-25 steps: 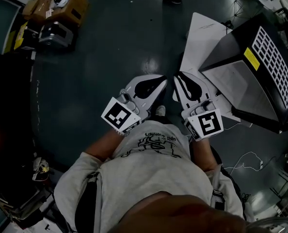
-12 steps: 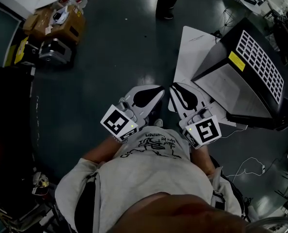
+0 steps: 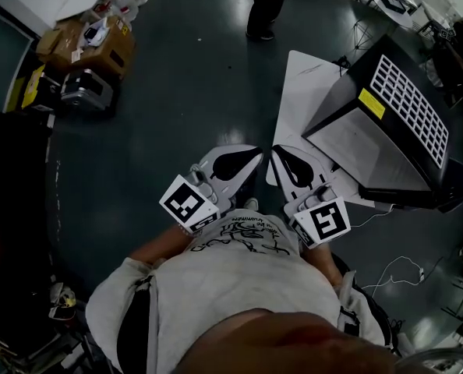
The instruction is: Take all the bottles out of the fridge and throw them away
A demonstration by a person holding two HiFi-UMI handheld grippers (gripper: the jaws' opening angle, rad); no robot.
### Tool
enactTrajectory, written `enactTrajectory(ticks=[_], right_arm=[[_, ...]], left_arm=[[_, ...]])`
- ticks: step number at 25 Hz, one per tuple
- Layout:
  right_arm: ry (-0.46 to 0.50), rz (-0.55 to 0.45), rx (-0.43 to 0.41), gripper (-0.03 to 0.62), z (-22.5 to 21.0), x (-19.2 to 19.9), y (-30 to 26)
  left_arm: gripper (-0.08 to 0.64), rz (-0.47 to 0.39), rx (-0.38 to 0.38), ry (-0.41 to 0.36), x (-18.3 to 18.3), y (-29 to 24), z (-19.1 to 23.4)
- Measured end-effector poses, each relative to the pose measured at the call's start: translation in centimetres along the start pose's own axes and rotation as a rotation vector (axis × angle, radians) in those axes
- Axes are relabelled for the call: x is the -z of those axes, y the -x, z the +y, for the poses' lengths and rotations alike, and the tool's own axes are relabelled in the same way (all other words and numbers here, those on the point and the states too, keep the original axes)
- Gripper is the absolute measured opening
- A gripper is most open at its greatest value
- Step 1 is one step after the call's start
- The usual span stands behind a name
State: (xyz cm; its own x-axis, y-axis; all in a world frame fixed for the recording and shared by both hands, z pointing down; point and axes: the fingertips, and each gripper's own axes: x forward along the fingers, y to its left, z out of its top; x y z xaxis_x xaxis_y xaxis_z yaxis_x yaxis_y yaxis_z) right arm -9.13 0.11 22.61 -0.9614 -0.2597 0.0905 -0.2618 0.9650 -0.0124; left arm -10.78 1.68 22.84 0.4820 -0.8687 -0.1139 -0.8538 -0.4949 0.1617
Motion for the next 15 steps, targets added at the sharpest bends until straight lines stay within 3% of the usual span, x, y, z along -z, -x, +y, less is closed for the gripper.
enactTrajectory(ticks=[15], right_arm=[[-0.015, -0.005, 0.028, 0.011, -1.1, -0.3, -0.5]], left_arm=[[0.009, -0.018, 0.015, 0.006, -0.9, -0.6, 0.8]])
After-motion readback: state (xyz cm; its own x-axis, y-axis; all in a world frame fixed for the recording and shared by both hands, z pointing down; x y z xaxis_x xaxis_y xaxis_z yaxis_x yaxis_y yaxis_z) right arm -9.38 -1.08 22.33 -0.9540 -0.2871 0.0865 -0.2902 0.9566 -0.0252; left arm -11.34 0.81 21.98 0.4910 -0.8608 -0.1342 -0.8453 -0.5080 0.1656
